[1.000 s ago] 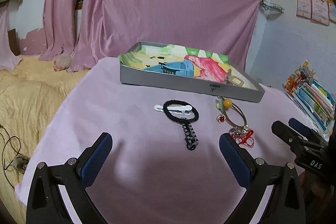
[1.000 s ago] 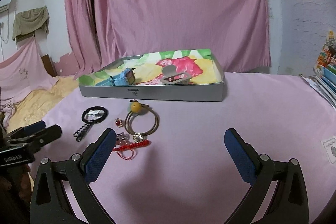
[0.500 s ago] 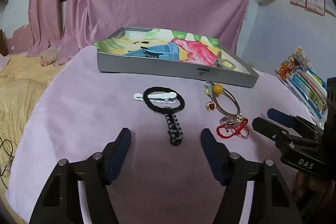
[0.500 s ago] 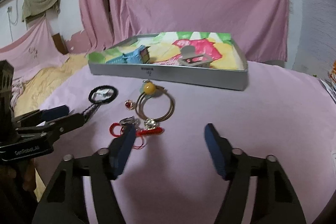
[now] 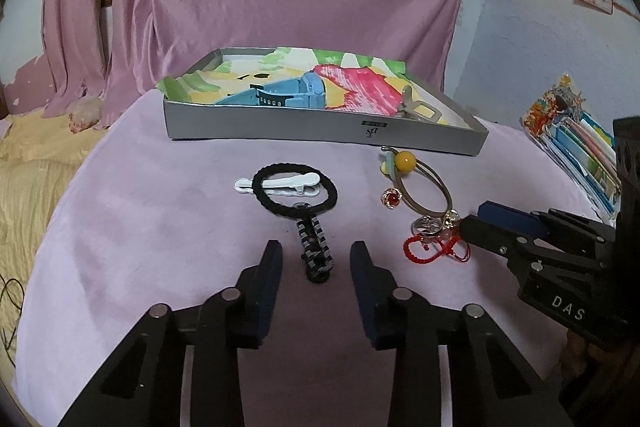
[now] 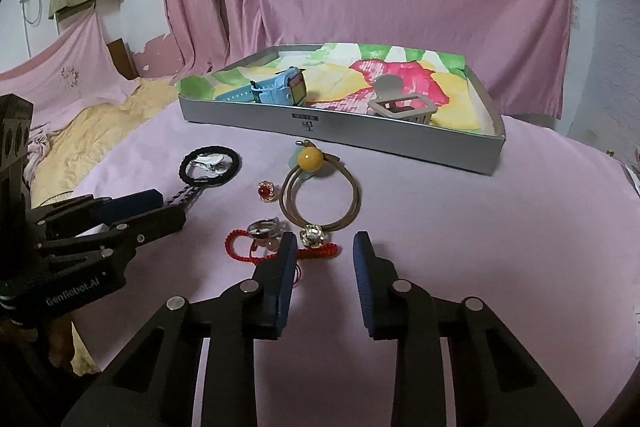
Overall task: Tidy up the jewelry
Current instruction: 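Grasp the black beaded keychain with the left tool while the right tool grasps a small silver charm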
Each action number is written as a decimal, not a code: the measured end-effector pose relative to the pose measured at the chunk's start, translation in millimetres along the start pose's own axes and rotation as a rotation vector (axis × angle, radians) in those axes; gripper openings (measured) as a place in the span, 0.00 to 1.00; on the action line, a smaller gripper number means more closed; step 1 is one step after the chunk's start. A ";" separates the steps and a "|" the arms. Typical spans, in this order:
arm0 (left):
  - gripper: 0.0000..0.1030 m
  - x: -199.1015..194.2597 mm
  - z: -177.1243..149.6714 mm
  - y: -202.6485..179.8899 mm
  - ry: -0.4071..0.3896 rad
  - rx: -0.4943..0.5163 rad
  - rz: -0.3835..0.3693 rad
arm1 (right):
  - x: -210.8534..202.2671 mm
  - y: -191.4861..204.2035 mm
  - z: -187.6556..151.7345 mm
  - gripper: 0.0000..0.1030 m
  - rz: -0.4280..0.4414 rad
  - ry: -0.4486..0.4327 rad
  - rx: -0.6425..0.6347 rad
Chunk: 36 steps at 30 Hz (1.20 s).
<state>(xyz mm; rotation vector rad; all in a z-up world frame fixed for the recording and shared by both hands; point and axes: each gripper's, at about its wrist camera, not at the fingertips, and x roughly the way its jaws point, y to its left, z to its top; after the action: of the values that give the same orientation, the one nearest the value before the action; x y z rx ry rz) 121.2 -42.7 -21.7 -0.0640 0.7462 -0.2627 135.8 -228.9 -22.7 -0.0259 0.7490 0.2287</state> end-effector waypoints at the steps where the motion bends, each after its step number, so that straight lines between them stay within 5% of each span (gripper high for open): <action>1: 0.28 0.5 0.3 -0.7 0.002 0.003 -0.001 | 0.5 0.8 1.4 0.25 0.002 0.002 -0.001; 11: 0.16 2.8 1.5 -4.8 0.010 0.028 -0.001 | 9.6 9.7 6.4 0.07 0.011 0.027 -0.025; 36: 0.15 -30.8 15.1 -12.2 -0.128 0.015 -0.114 | -18.6 -14.1 13.9 0.06 0.051 -0.100 0.056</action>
<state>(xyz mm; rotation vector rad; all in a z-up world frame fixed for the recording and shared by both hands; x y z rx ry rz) 107.1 -47.0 11.6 -0.1078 0.6144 -0.3692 135.0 -244.8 -0.8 0.0575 0.6564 0.2552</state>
